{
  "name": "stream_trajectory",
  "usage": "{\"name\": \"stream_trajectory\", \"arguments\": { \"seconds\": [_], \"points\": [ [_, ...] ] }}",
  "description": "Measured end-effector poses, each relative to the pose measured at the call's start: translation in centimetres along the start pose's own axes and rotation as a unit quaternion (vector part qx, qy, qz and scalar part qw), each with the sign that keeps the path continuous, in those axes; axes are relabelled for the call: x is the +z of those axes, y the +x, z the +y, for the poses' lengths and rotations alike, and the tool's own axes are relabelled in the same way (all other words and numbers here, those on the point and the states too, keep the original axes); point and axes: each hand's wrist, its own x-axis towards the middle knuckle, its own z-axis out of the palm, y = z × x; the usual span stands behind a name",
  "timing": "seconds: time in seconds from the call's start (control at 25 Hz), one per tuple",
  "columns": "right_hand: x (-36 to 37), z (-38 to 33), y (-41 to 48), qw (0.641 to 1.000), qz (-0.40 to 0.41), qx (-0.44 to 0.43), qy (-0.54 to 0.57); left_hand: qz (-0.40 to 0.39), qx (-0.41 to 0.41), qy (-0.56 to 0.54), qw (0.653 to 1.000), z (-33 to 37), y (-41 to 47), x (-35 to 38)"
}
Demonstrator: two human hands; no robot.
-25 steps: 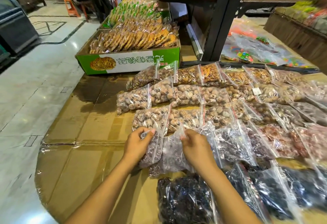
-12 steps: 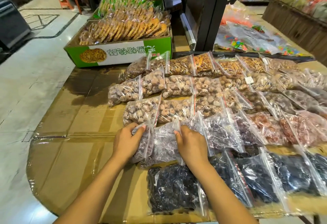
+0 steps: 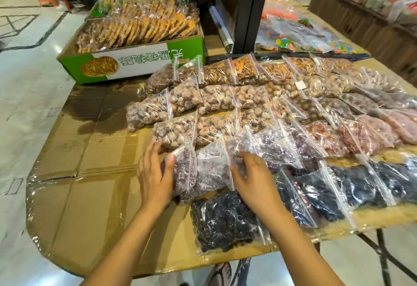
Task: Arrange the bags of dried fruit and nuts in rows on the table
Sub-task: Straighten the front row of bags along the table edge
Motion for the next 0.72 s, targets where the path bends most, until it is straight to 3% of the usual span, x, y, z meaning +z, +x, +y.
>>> {"name": "stream_trajectory", "arguments": {
  "seconds": [0.16, 0.36, 0.44, 0.52, 0.6, 0.72],
  "points": [
    [0.8, 1.6, -6.5, 0.978, 0.068, 0.038, -0.193, -0.087, 0.046, -0.001, 0.995, -1.1, -1.5, -0.1],
    [1.1, 1.8, -6.5, 0.981, 0.059, 0.063, -0.172, -0.034, 0.021, -0.022, 0.999, 1.2, -3.3, -0.1],
    [0.2, 2.6, -6.8, 0.976, 0.089, 0.071, -0.188, -0.045, 0.098, -0.044, 0.993, 4.6, -7.1, 0.3],
    [-1.4, 4.5, -7.6, 0.964, 0.113, 0.138, -0.198, -0.103, 0.216, 0.004, 0.971, 6.2, -11.4, 2.3],
    [-3.5, 7.2, -8.4, 0.961, 0.063, 0.202, -0.18, -0.137, 0.253, 0.084, 0.954, 5.5, -13.9, 4.9],
    [-5.5, 10.6, -8.8, 0.971, -0.037, 0.167, -0.167, -0.114, 0.23, 0.15, 0.955, 4.4, -13.8, 7.4]
  ]
}}
